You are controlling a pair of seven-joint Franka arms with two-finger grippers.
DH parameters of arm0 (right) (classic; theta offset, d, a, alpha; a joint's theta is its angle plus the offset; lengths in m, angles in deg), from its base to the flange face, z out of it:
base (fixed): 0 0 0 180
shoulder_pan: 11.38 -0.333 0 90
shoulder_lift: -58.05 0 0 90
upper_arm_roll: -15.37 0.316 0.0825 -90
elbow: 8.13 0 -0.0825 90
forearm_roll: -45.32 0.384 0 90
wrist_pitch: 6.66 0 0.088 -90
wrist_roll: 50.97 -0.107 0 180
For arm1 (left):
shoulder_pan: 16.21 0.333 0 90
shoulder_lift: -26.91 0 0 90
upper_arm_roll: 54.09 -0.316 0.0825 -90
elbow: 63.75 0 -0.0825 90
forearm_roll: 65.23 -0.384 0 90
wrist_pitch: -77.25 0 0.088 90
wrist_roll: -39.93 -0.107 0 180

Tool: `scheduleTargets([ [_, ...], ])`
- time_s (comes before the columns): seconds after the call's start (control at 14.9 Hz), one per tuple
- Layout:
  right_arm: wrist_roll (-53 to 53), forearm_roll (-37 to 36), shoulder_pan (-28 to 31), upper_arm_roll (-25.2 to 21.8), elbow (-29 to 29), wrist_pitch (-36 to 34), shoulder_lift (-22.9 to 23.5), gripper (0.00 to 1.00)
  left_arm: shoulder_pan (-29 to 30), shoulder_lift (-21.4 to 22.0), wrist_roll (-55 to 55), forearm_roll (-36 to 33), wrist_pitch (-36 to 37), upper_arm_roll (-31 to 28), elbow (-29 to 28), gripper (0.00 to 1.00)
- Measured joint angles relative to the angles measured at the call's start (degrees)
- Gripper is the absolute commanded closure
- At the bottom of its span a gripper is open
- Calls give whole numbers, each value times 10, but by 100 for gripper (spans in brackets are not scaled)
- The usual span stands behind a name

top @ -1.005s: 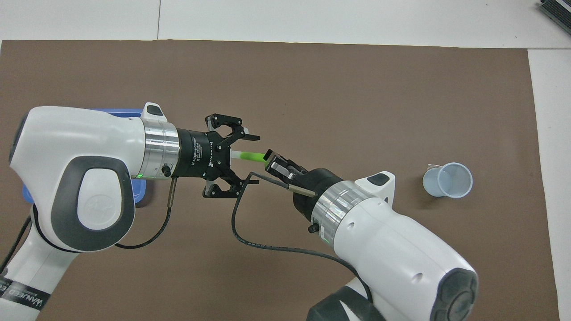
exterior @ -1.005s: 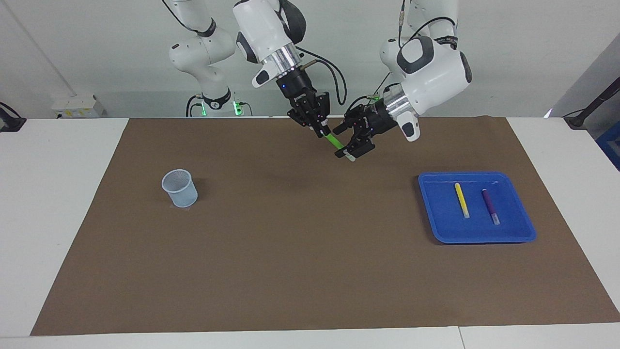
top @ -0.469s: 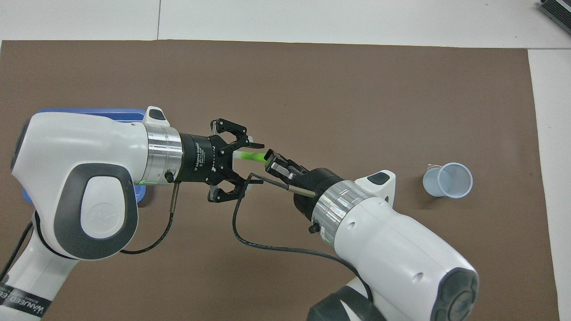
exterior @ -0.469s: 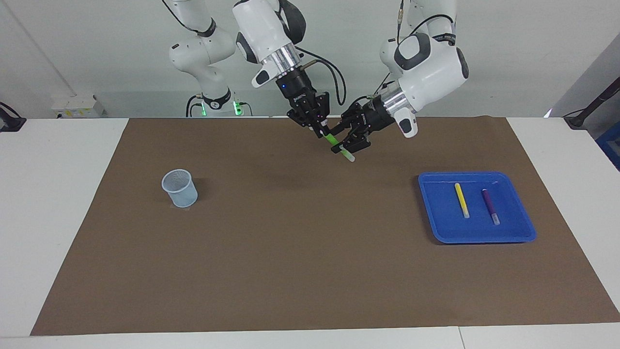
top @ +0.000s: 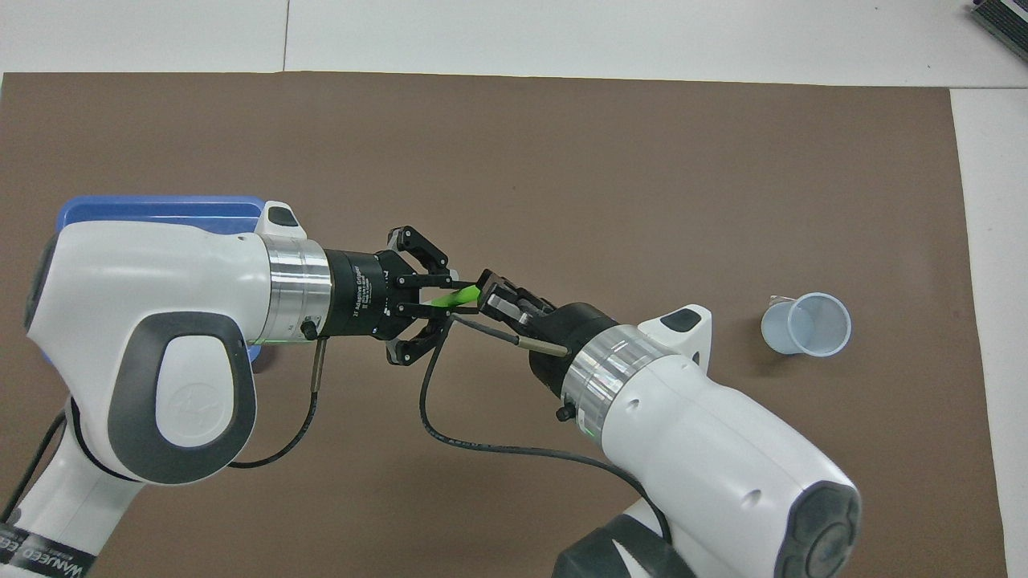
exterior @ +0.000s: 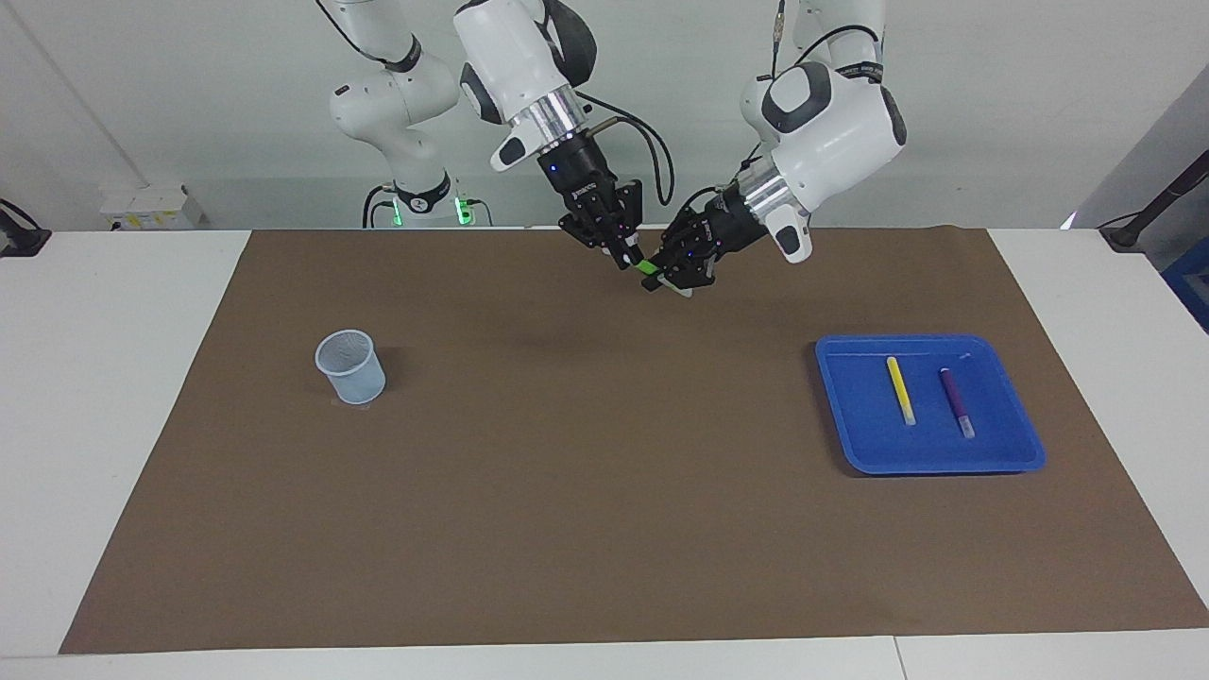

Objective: Right arm passes pens to left for tray arrangement
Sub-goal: 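Close the left gripper on the green pen and open the right gripper, then carry the green pen to the tray while the right gripper withdraws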

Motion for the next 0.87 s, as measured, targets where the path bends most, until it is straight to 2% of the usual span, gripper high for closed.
scheduleTargets([
  [0.54, 0, 0, 0, 1, 0, 0, -1, 99, 0, 0, -4, 0, -6, 0, 0, 100],
  [0.6, 0, 0, 0, 1, 0, 0, -1, 71, 0, 0, -4, 0, -6, 0, 0, 100],
  [0.67, 0, 2, 0, 1, 0, -2, -1, 23, 0, 0, -4, 0, -6, 0, 0, 100],
  [0.74, 0, 2, 1, 0, -1, -5, -1, 0, 0, 1, -6, 0, -5, 0, 0, 100],
  [0.87, 0, 2, 4, -5, -3, -12, -1, 0, 0, 3, -7, 0, -5, 0, 0, 100],
])
